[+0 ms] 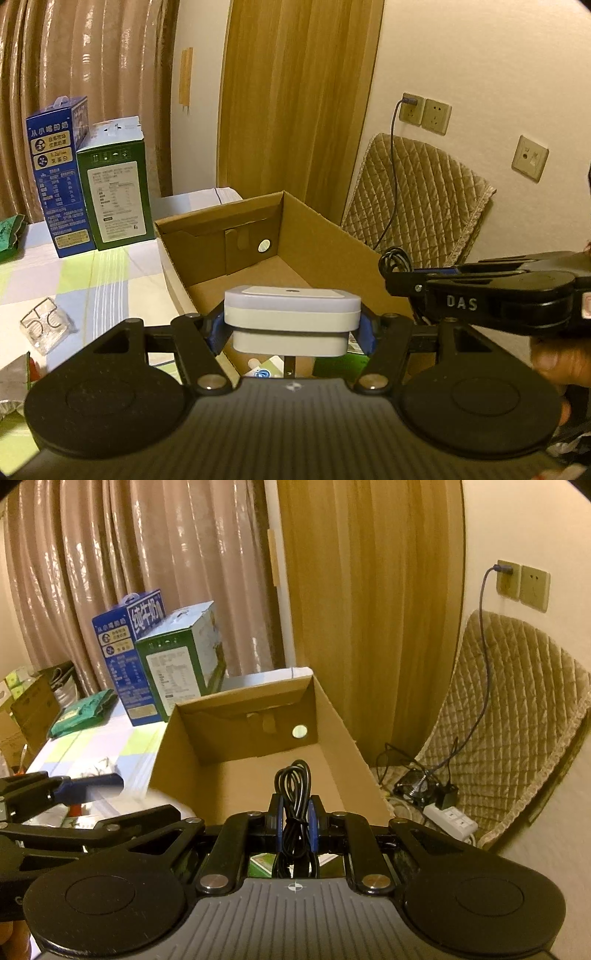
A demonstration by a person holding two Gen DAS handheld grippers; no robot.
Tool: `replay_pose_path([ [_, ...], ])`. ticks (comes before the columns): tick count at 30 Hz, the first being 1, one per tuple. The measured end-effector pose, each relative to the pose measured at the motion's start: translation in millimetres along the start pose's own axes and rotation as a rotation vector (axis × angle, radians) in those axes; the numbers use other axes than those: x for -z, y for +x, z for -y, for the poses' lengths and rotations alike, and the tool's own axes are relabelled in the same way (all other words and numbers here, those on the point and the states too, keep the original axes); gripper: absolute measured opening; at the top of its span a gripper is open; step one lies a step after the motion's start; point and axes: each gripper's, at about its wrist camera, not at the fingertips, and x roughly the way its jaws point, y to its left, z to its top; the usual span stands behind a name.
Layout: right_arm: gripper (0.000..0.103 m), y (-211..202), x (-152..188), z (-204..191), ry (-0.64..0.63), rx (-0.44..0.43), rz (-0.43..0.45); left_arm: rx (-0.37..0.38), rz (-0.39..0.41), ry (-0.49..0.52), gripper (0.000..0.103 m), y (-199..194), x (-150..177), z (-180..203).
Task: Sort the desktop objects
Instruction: 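Lower both held items into the cardboard box and open both tools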
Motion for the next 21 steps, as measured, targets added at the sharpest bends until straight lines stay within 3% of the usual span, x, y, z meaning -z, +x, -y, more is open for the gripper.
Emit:
replay_pose_path([
  [14, 0.011, 14, -3, -15, -0.013, -0.026, 0.006, -0.04, 0.027, -0.051, 0.065, -16, 8, -30],
  [15, 0.016, 15, -4, -17, -0.017, -0.031, 0.013, -0.041, 0.028, -0.056, 0.065, -18, 8, -32],
  [16, 0.05, 15, -5, -18, -0.019, -0.031, 0.017, -0.042, 0.026, -0.062, 0.066, -20, 9, -34],
  [17, 0.09, 14, -5, -18, -0.016, -0.032, 0.024, -0.044, 0.026, -0.067, 0.066, -21, 9, -36],
  [18, 0.096, 10, -4, -18, -0.008, -0.029, 0.048, -0.047, 0.029, -0.07, 0.068, -24, 10, -38],
  [21, 0.096, 4, -2, -19, -0.013, -0.024, 0.062, -0.062, 0.035, -0.076, 0.068, -31, 14, -41],
])
